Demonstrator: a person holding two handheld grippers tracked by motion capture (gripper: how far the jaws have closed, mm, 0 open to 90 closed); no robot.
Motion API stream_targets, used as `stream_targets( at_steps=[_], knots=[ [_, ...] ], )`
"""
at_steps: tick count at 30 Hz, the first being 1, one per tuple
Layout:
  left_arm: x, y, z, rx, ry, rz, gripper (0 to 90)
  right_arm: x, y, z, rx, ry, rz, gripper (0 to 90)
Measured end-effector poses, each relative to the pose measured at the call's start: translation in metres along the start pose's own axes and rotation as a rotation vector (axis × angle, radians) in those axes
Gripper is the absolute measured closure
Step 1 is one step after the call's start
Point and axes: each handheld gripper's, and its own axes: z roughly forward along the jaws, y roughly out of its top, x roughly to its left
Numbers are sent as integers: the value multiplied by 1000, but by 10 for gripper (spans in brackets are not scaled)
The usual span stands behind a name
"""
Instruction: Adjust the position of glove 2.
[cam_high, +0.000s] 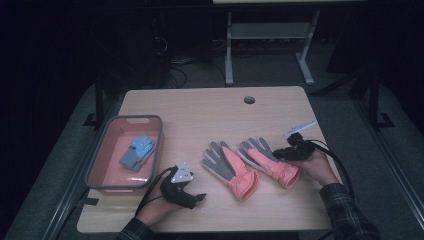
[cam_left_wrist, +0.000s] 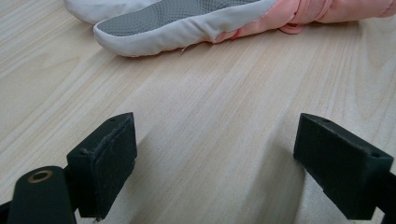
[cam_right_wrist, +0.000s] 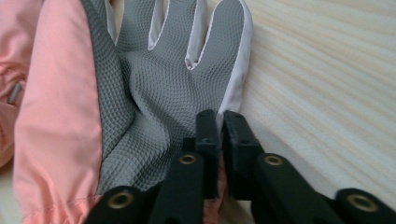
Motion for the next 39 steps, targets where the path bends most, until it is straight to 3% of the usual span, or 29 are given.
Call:
stream_targets(
  at_steps=[4, 12, 17, 18, 20, 21, 22, 27, 34, 37, 38, 39],
  knots=[
    [0, 0, 0, 0, 0, 0, 127, 1, 1, -4, -22, -4, 0, 884],
    [0, 0, 0, 1, -1, -1, 127, 6, 10, -48, -157, -162, -20, 882],
    [0, 0, 0, 2, -2, 0, 127, 23, 21, -59, -208, -213, -50, 883],
    [0, 0, 0, 2, -3, 1, 127, 34, 26, -55, -200, -216, -87, 883],
    [0, 0, 0, 2, -2, 2, 127, 39, 29, -52, -198, -213, -97, 883],
    [0, 0, 0, 3, -2, 4, 127, 51, 34, -46, -188, -198, -128, 881],
    [0, 0, 0, 2, 0, 5, 127, 51, 34, -46, -188, -198, -128, 881],
    [0, 0, 0, 1, 0, 2, 127, 78, 42, -34, -161, -157, -215, 863],
    [-1, 0, 1, -3, -3, -4, 127, 94, 41, -33, -158, -99, -250, 831],
    [-1, 0, 1, -4, -2, -5, 127, 99, 39, -32, -164, -53, -236, 826],
    [-1, 0, 1, -4, -2, -5, 127, 103, 39, -30, -170, -18, -248, 823],
    [-1, 0, 1, -4, -2, -5, 127, 103, 39, -30, -170, -18, -248, 823]
  ],
)
